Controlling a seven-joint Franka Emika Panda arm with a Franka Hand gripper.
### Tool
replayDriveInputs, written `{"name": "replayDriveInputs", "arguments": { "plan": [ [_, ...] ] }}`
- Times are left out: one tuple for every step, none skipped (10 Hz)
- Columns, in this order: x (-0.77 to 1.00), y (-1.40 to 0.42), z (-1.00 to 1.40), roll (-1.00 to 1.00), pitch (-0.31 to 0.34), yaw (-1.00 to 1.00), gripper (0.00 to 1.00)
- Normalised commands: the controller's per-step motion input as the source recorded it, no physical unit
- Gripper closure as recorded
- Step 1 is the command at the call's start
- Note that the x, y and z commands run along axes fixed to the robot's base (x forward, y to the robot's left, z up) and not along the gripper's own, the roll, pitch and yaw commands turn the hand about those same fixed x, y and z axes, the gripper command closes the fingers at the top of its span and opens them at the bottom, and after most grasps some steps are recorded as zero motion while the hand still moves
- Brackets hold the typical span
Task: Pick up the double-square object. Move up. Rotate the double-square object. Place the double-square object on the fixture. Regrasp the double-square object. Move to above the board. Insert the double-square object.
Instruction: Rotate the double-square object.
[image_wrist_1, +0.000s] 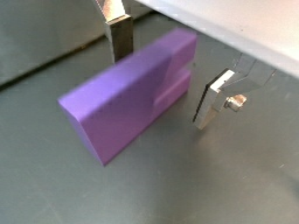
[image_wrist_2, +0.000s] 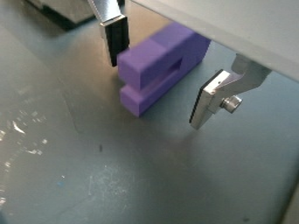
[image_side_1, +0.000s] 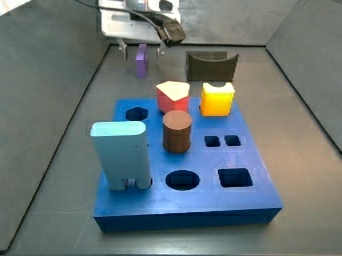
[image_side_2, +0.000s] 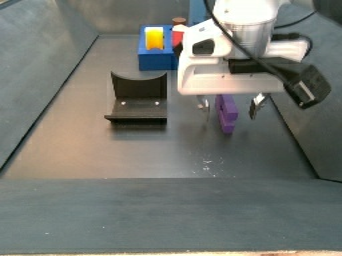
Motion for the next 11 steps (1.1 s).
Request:
{"name": "replayDriveInputs", "arguments": {
  "plan": [
    [0.04, 0.02, -0.28, 0.03, -0.025, 0.0, 0.0],
    [0.02, 0.02, -0.18, 0.03, -0.01, 0.0, 0.0],
    [0.02, 0.02, -0.18, 0.03, -0.01, 0.0, 0.0],
    [0.02, 0.01, -0.18, 0.03, -0.007, 0.0, 0.0],
    [0.02, 0.02, -0.18, 0.03, -0.007, 0.0, 0.0],
    [0.02, 0.02, -0.18, 0.03, -0.007, 0.0, 0.0],
    [0.02, 0.02, -0.18, 0.03, -0.008, 0.0, 0.0],
    [0.02, 0.02, -0.18, 0.03, -0.007, 0.0, 0.0],
    [0.02, 0.02, -0.18, 0.03, -0.007, 0.0, 0.0],
    [0.02, 0.02, -0.18, 0.03, -0.007, 0.0, 0.0],
    [0.02, 0.02, -0.18, 0.03, -0.007, 0.0, 0.0]
  ]
}}
